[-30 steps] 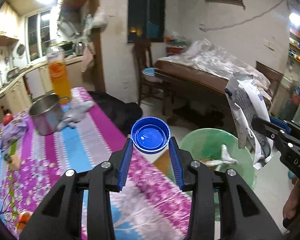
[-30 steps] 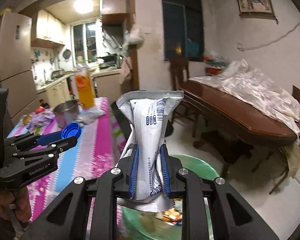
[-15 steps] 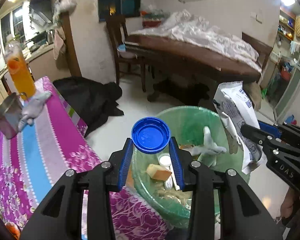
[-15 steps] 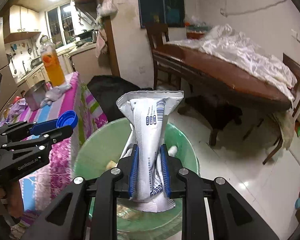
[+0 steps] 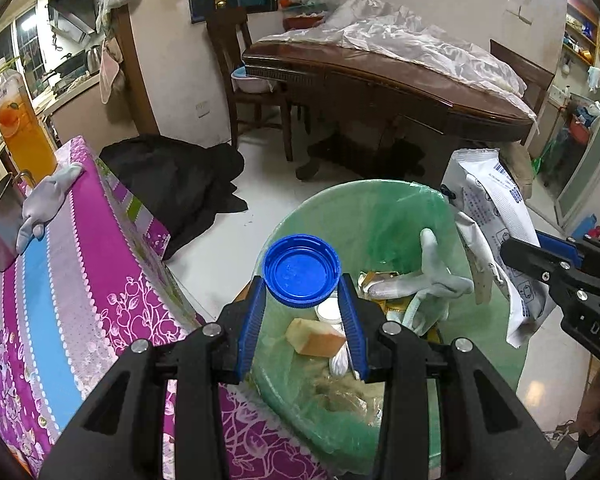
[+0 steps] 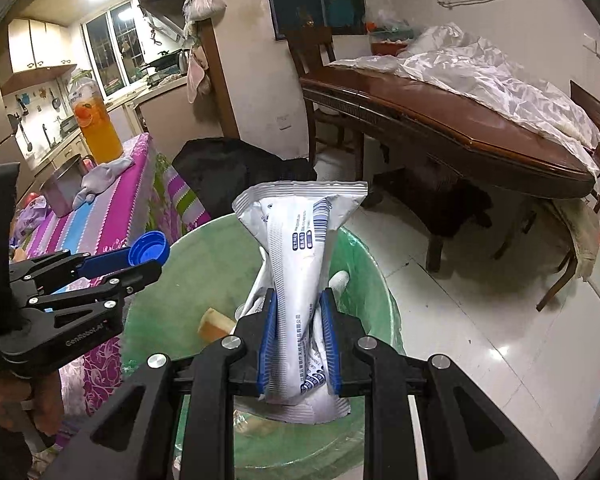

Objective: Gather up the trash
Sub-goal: 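Open both grippers to drop the cap and bag into the bin, then move both grippers back from the bin to the table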

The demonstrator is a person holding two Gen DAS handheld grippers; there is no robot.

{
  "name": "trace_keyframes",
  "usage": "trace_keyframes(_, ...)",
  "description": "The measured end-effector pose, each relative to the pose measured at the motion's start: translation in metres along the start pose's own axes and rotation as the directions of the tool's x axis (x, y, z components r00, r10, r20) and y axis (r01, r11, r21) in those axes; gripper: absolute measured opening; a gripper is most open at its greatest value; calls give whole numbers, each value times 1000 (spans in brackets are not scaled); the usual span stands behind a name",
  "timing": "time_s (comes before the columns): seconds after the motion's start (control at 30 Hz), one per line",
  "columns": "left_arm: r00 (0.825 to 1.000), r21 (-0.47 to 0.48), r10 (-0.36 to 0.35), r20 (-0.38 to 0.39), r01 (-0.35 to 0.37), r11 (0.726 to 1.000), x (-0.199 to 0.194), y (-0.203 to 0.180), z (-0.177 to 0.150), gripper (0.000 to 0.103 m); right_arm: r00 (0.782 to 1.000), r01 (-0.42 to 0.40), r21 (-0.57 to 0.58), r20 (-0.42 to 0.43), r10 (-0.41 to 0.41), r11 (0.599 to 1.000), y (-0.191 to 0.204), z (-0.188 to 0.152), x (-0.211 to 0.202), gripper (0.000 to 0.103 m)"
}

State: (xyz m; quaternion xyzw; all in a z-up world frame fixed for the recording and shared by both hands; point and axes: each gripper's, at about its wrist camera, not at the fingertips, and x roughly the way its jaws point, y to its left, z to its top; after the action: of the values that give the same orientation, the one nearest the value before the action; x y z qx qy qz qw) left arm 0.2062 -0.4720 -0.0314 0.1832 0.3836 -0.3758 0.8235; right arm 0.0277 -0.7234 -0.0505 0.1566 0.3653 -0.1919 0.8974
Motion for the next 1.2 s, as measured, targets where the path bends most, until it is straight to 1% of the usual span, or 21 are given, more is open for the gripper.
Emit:
trace_keyframes(0.3,1000,-2,3,4,-3,1000,0,-2,3,36,1000,-4,-3,8,4,1000,2,1,-5,23)
trace_keyframes(0.33,1000,-3,4,5,-4,1000,-1,-2,3,36,1000,-5,-3,9,5,1000,2,1,-5,24)
trace_keyframes(0.37,1000,-5,7,7,-7,1000,-1,-2,3,36,1000,-6,-4,8,6,1000,2,1,-5,27)
trace_keyframes(0.4,1000,-10,7,1,-7,1000,0,-1,4,39,1000,-8,-5,7,9,1000,2,1,-6,32)
trace_keyframes(0.43,1000,-15,7,-1,-7,1000,0,0,4,44,1000,-9,-5,10,9,1000,3,2,-6,35)
trace_keyframes(0.47,1000,-21,14,4,-14,1000,0,1,5,60,1000,-9,-4,16,9,1000,0,3,-7,42)
trace_keyframes(0.5,1000,-25,26,12,-26,999,-2,3,5,71,1000,-3,1,27,3,1000,-1,4,-9,46)
trace_keyframes(0.7,1000,-38,28,11,-28,999,-3,8,5,71,998,2,4,61,-3,1000,2,10,-18,47)
trace_keyframes(0.93,1000,-41,25,15,-25,999,-6,10,4,71,998,4,2,65,-4,1000,7,11,-20,47)
trace_keyframes(1.07,1000,-41,21,23,-20,999,-13,13,1,71,997,4,-3,76,-4,1000,9,11,-23,62)
trace_keyframes(1.17,999,-38,21,34,-19,999,-21,17,-1,72,996,-2,-4,84,3,1000,14,10,-26,67)
trace_keyframes(1.2,999,-36,23,41,-22,999,-26,19,-3,74,996,-8,-3,91,8,1000,15,9,-28,72)
